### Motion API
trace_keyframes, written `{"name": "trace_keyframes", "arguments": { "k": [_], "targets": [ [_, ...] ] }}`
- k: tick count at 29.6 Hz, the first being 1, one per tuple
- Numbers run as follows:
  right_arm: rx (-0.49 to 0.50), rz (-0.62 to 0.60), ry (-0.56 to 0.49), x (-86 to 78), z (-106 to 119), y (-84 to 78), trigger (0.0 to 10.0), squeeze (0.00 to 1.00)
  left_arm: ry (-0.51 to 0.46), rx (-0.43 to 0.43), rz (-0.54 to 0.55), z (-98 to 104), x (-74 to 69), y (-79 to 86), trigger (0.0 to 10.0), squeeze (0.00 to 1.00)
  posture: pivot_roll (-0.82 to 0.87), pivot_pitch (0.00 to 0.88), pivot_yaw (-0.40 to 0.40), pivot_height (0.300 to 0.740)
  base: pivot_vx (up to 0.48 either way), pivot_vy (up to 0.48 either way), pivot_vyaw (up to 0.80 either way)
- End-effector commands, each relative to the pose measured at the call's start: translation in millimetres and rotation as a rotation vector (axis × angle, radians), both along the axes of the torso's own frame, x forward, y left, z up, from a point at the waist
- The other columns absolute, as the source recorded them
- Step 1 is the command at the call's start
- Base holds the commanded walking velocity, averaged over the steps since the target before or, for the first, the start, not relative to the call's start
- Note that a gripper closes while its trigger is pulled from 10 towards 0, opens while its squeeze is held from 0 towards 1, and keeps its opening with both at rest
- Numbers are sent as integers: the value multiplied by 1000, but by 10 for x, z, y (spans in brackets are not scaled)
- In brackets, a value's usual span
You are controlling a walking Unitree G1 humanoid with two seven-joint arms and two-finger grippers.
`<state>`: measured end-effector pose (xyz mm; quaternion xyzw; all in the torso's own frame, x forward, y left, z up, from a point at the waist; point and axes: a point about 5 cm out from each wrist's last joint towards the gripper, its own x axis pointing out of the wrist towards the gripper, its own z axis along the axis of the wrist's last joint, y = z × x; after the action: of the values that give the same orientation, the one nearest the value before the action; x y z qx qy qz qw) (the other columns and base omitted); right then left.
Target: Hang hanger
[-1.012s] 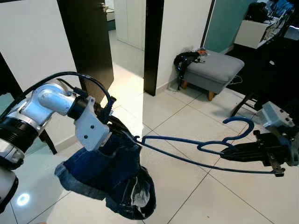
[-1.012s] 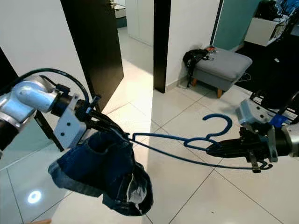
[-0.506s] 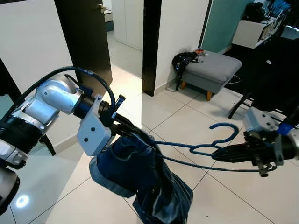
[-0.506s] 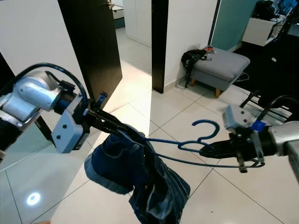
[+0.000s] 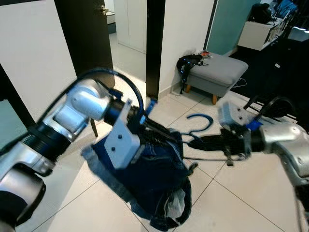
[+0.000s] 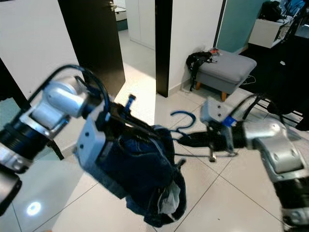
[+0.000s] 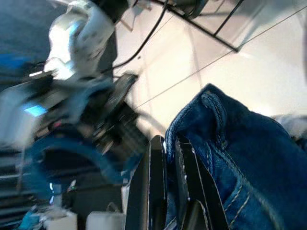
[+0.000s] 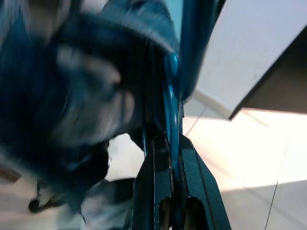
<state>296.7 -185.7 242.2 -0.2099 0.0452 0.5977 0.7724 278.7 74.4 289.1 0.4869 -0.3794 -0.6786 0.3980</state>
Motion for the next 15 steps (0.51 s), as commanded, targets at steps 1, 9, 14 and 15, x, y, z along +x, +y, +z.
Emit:
{"name": "trace_keyframes", "arguments": {
  "k": [1,9,14,15],
  "targets": [
    [39,16,-29,4,72,77,10000,0,-27,30,-49,-52,-64,-66,10000,0,7,27,11,740,0,0,0],
    [57,32,-30,-13,88,131,10000,0,-30,58,-12,-76,-34,-60,10000,1000,10,32,18,740,0,0,0],
    [77,43,-18,-29,70,171,10000,0,-61,-82,60,182,43,-94,10000,1000,15,36,15,740,0,0,0],
    [81,46,-14,-33,62,179,10000,0,-66,-120,78,261,64,-94,10000,1000,15,36,15,740,0,0,0]
  ]
}}
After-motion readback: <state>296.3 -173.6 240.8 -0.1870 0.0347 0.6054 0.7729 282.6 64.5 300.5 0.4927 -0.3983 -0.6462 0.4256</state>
